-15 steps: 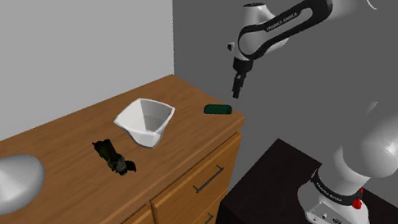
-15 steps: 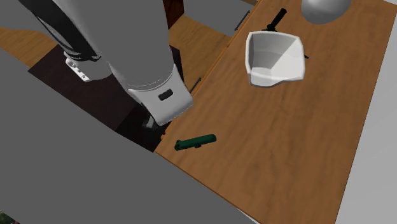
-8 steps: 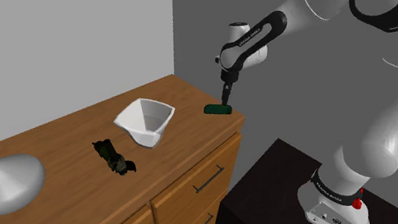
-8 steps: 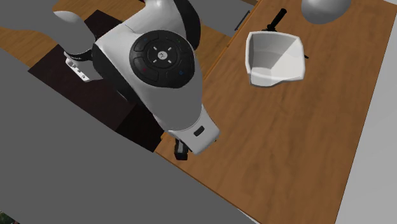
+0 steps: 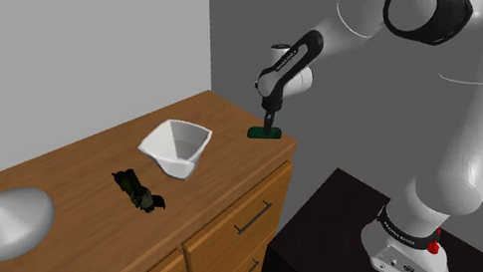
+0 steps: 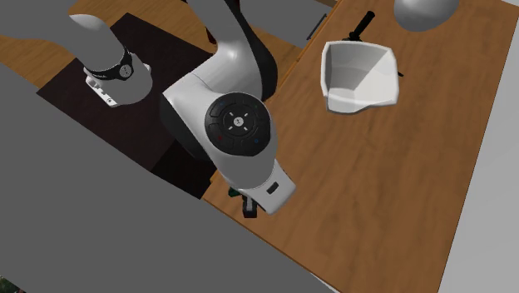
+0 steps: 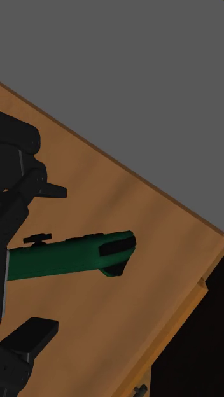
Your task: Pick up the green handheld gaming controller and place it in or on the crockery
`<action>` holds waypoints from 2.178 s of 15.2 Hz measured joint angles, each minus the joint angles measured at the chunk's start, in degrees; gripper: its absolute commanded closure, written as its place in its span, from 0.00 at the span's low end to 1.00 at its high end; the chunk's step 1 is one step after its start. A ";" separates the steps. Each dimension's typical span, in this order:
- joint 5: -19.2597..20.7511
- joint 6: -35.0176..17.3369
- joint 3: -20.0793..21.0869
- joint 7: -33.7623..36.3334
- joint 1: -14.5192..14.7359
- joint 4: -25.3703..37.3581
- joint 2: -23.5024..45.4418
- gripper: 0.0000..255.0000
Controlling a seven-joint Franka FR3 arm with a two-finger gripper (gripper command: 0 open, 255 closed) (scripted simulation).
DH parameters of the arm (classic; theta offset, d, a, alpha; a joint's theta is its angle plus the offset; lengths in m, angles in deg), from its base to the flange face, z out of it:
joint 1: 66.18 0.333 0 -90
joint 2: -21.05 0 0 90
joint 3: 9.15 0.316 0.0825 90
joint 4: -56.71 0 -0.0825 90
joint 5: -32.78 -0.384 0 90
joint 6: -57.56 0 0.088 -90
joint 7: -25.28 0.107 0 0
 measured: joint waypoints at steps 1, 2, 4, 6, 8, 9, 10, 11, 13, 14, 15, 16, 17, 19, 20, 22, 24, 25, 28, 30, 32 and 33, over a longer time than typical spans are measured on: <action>-0.32 -0.63 0.12 -0.35 -0.19 0.10 0.75 0.00; -0.59 -1.29 0.29 -0.42 -0.21 0.09 1.41 0.00; -0.78 -1.62 0.41 -0.54 -0.28 0.29 1.96 0.00; -0.81 -1.67 0.42 -0.58 -0.31 0.32 2.03 0.00; -0.82 -1.69 0.43 -0.59 -0.31 0.34 2.06 0.00; -0.82 -1.69 0.43 -0.59 -0.31 0.34 2.06 1.00; -0.82 -1.69 0.43 -0.59 -0.31 0.34 2.06 1.00; -0.82 -1.69 0.43 -0.59 -0.31 0.34 2.06 1.00; -0.81 -1.69 0.42 -0.59 -0.32 0.34 2.06 1.00; -0.81 -1.69 0.42 -0.59 -0.32 0.34 2.05 1.00; -0.81 -1.69 0.42 -0.59 -0.32 0.34 2.05 1.00; -0.81 -1.69 0.42 -0.59 -0.32 0.34 2.05 1.00; -0.81 -1.69 0.42 -0.59 -0.32 0.34 2.05 1.00; -0.82 -1.69 0.42 -0.59 -0.32 0.34 2.06 1.00; -0.70 -1.46 0.35 -0.53 -0.28 0.27 1.75 1.00; -0.23 -0.31 0.09 -0.23 -0.13 0.32 0.63 1.00; 0.29 0.87 -0.14 0.23 0.12 0.31 -0.61 1.00; 0.55 1.55 -0.30 0.29 0.13 0.31 -1.31 1.00; 1.34 3.58 -0.60 0.96 0.43 0.53 -3.18 1.00; 1.87 4.95 -0.81 1.28 0.54 0.64 -4.47 1.00; 2.29 6.31 -0.99 1.51 0.58 1.01 -5.50 1.00; 2.53 7.07 -1.03 1.76 0.68 1.22 -6.06 1.00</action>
